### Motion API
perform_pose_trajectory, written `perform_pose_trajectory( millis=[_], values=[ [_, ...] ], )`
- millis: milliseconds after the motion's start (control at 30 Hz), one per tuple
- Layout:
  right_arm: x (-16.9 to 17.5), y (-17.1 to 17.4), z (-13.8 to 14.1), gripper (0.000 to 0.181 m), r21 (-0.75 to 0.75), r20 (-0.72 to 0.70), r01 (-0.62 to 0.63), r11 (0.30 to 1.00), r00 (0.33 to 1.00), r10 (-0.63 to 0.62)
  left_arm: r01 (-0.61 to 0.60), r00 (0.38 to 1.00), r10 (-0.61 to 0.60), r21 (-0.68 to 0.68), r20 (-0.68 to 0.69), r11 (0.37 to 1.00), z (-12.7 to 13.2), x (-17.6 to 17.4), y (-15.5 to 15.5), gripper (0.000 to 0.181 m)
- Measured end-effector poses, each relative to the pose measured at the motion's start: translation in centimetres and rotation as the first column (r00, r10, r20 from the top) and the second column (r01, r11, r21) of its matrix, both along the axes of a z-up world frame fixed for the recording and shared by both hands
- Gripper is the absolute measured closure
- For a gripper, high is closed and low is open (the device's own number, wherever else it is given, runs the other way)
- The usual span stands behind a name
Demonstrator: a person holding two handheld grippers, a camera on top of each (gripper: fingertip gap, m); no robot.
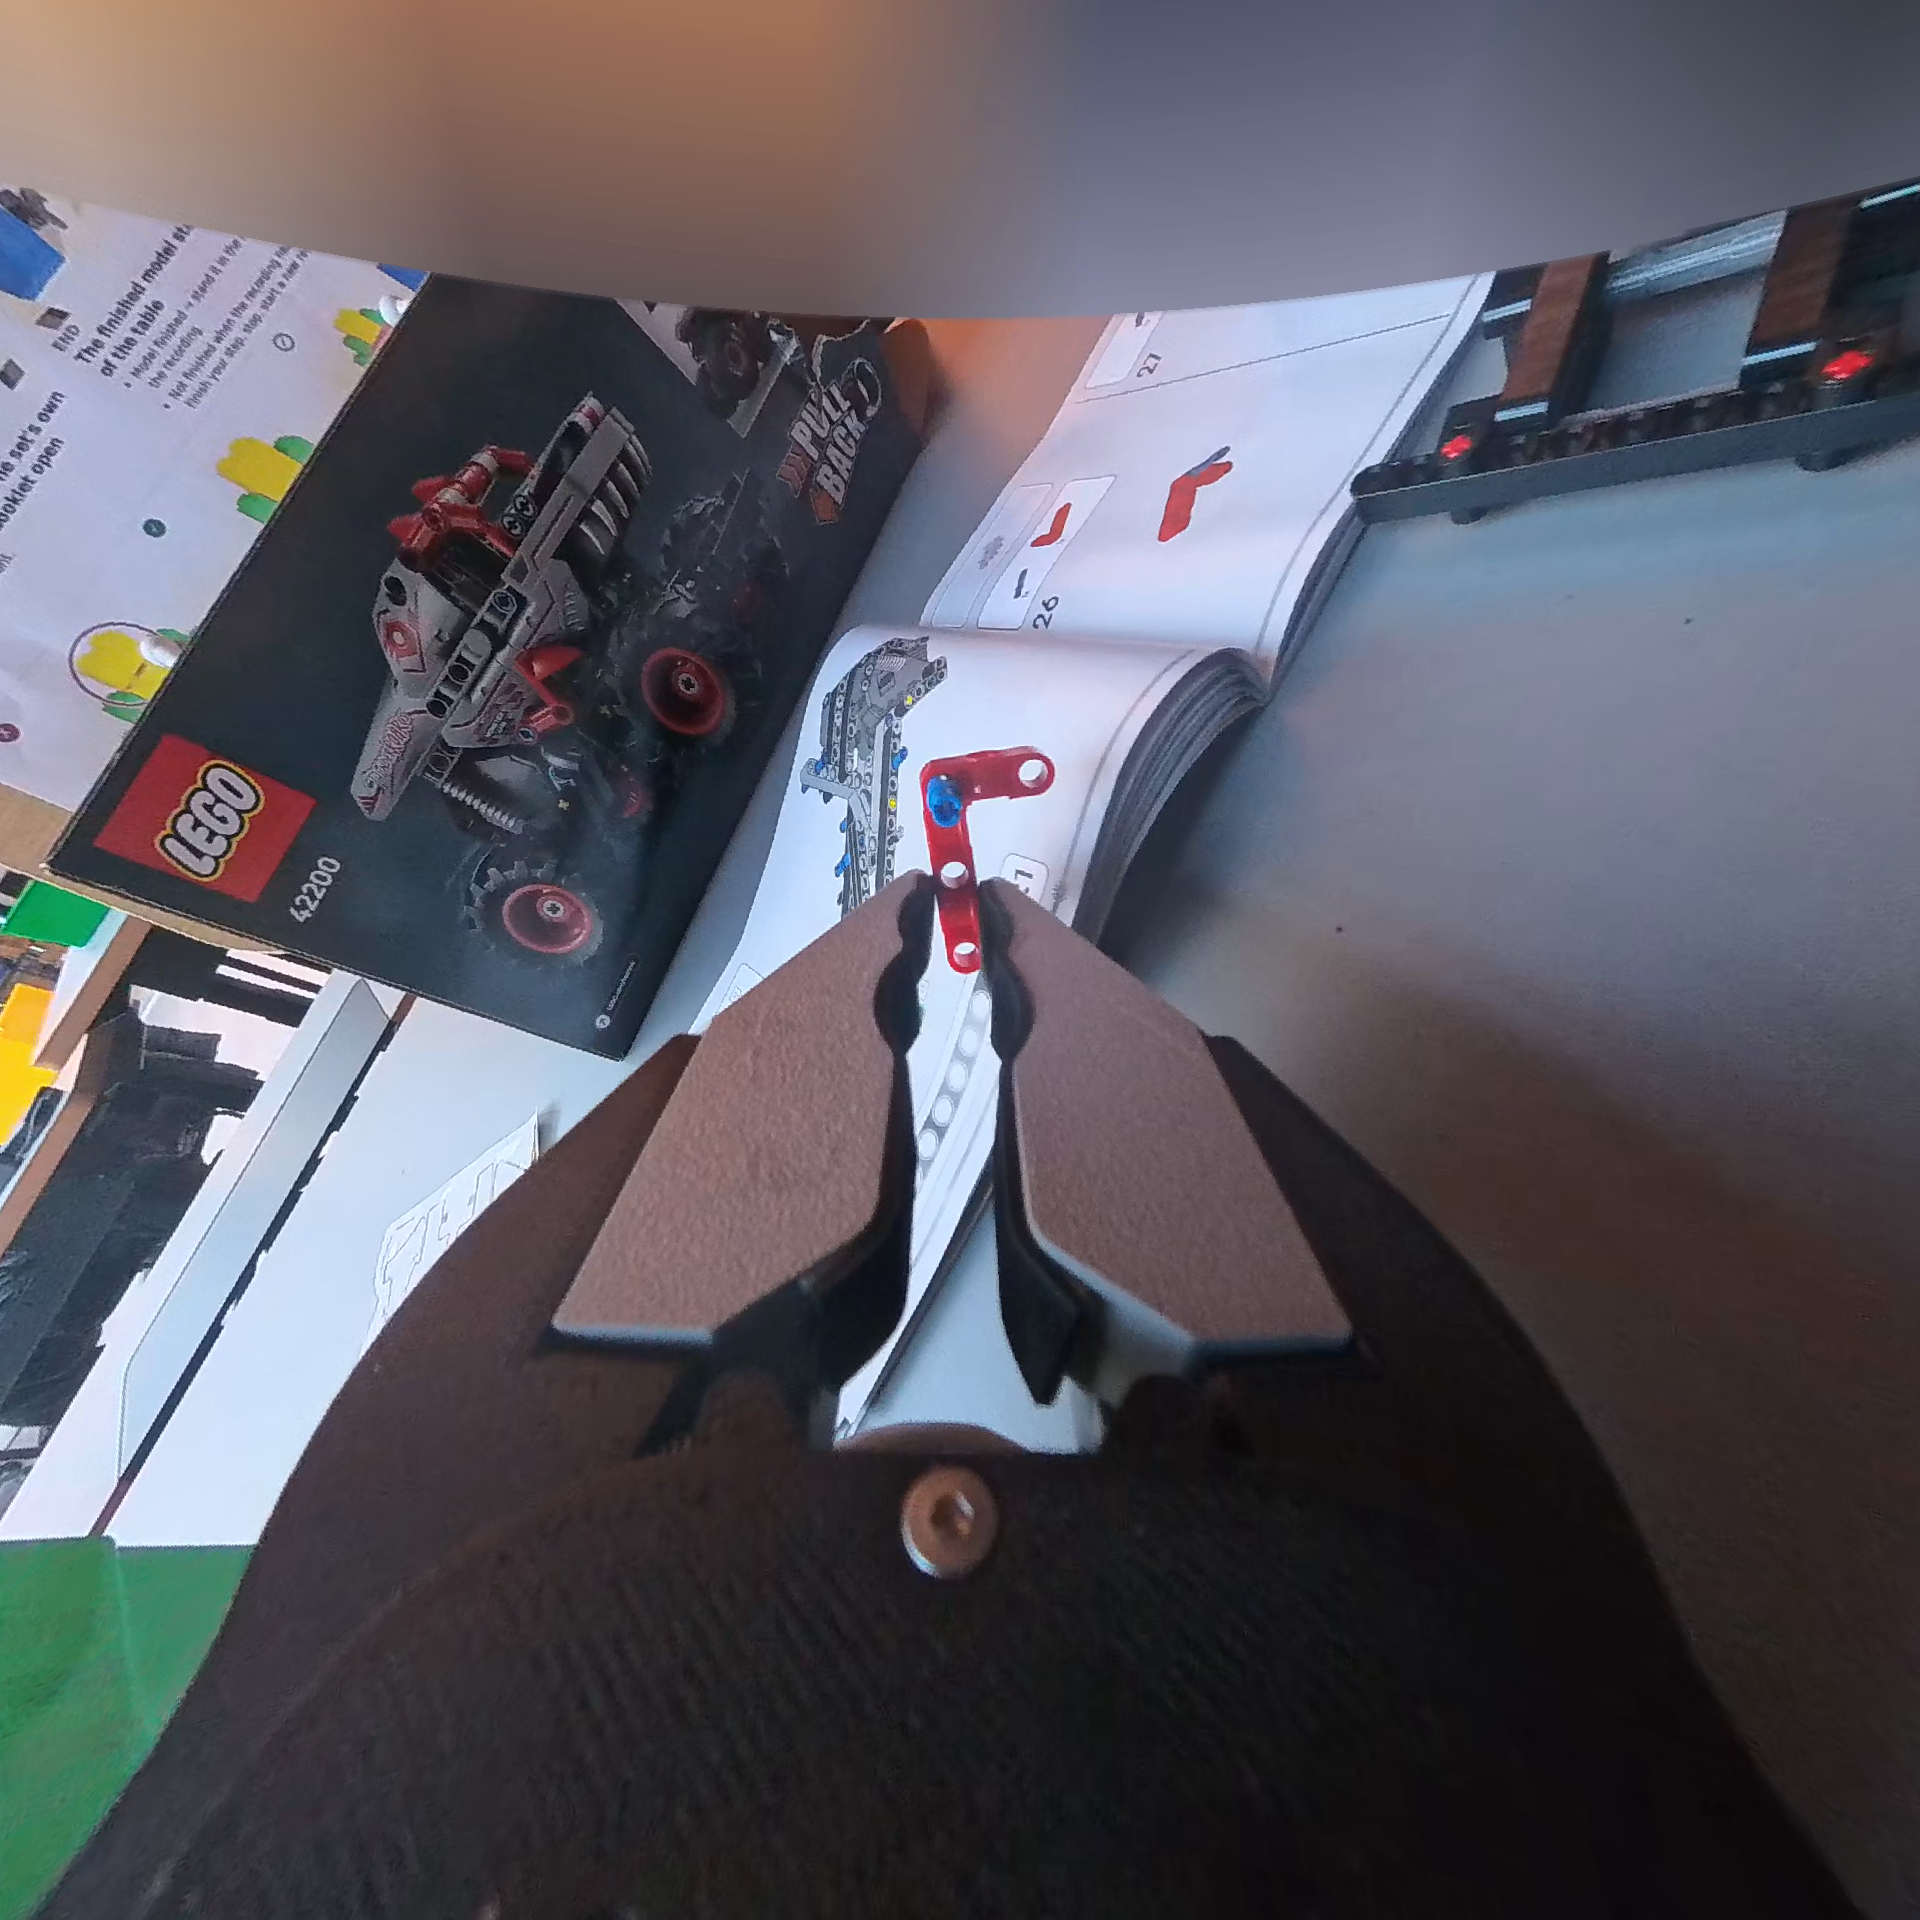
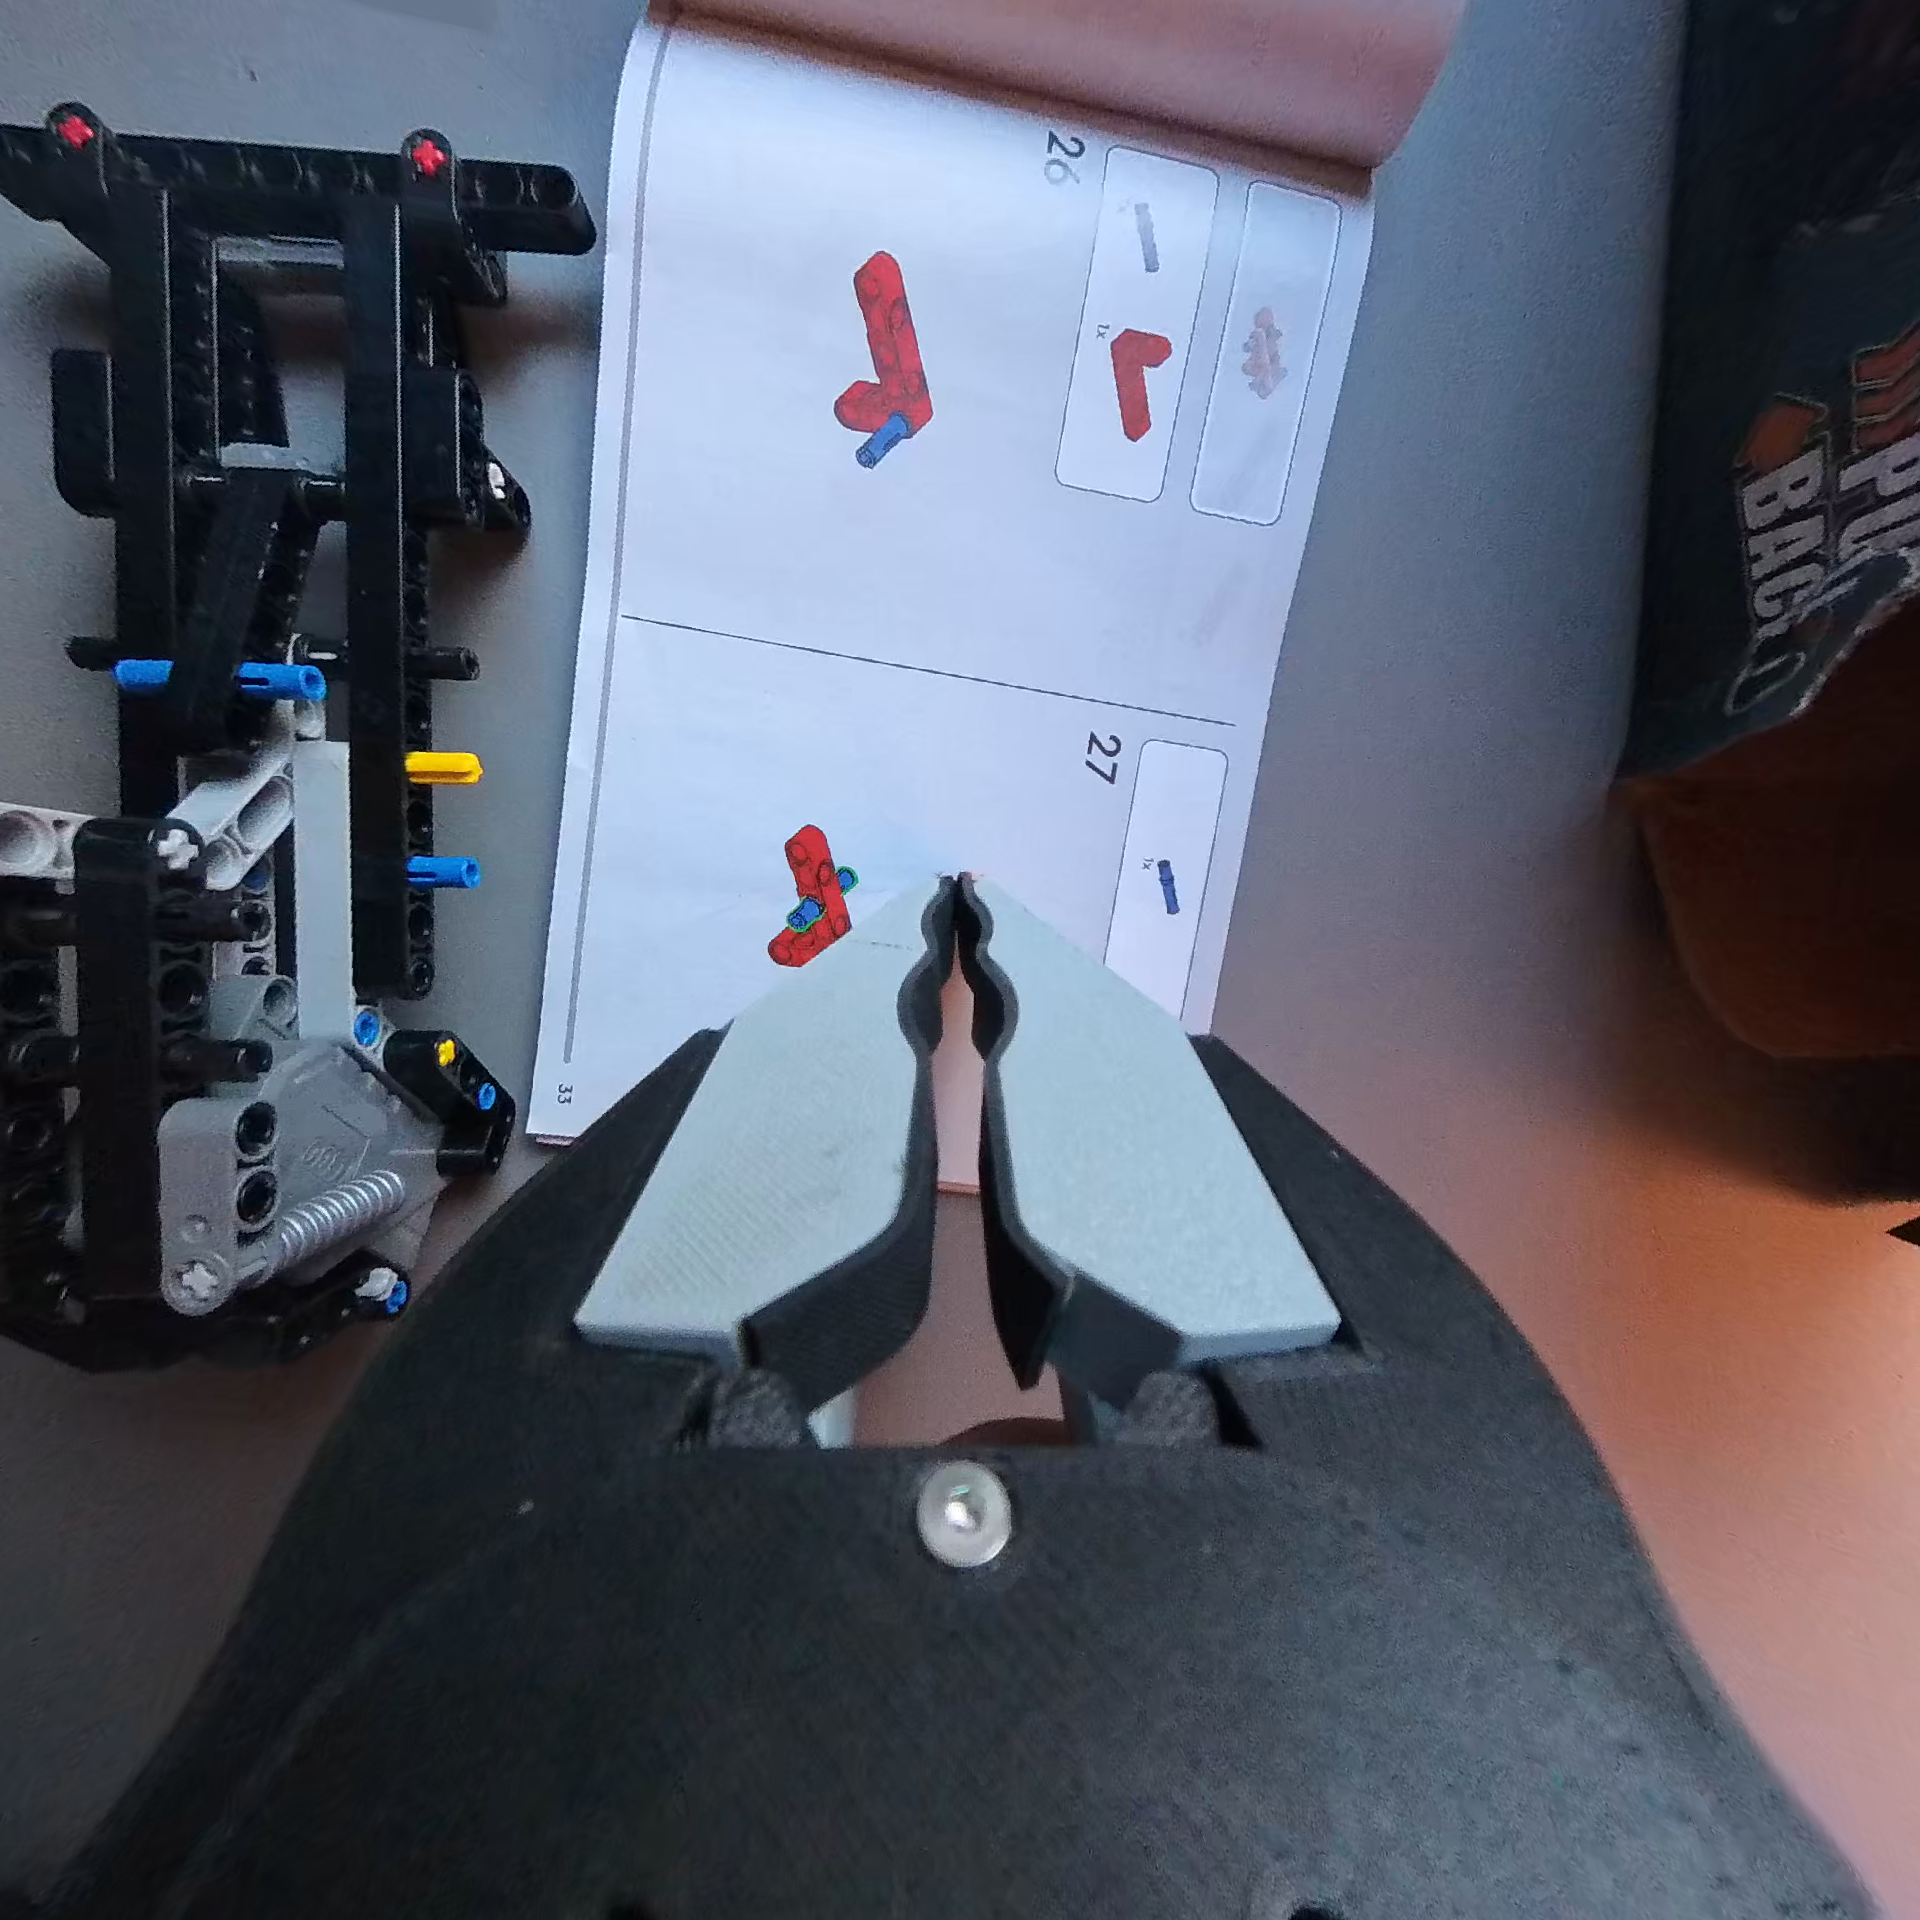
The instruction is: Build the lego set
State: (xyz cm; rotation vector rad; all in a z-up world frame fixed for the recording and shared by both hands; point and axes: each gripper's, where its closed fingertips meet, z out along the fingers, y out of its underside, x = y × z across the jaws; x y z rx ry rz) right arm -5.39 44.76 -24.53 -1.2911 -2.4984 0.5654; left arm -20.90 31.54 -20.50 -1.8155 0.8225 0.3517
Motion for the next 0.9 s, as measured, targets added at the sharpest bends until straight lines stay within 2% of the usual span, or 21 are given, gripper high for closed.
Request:
perform_pose_trajectory(
  millis=[567, 767, 833, 900],
  values=[
    [0.0, 0.0, 0.0, 0.181, -0.058, -0.010, 0.021, 0.998, 1.000, -0.022, 0.006, 1.000, -0.006, 0.001, 0.001, 1.000, 0.0, 0.1, -0.1, 0.176],
    [-0.1, -0.1, 0.1, 0.181, -0.148, -0.029, 0.032, 0.988, 0.999, -0.036, 0.008, 1.000, -0.008, 0.002, -0.004, 1.000, 0.0, 0.1, -0.1, 0.176],
    [0.0, -0.8, 0.3, 0.174, -0.161, -0.040, 0.006, 0.987, 0.999, -0.013, 0.007, 1.000, -0.007, 0.003, -0.010, 1.000, 0.0, 0.1, -0.1, 0.176],
    [-0.6, -1.9, 1.2, 0.168, -0.206, -0.113, -0.008, 0.978, 0.994, -0.015, 0.009, 1.000, -0.009, 0.006, -0.018, 1.000, 0.0, 0.2, -0.2, 0.176]
  ],
)
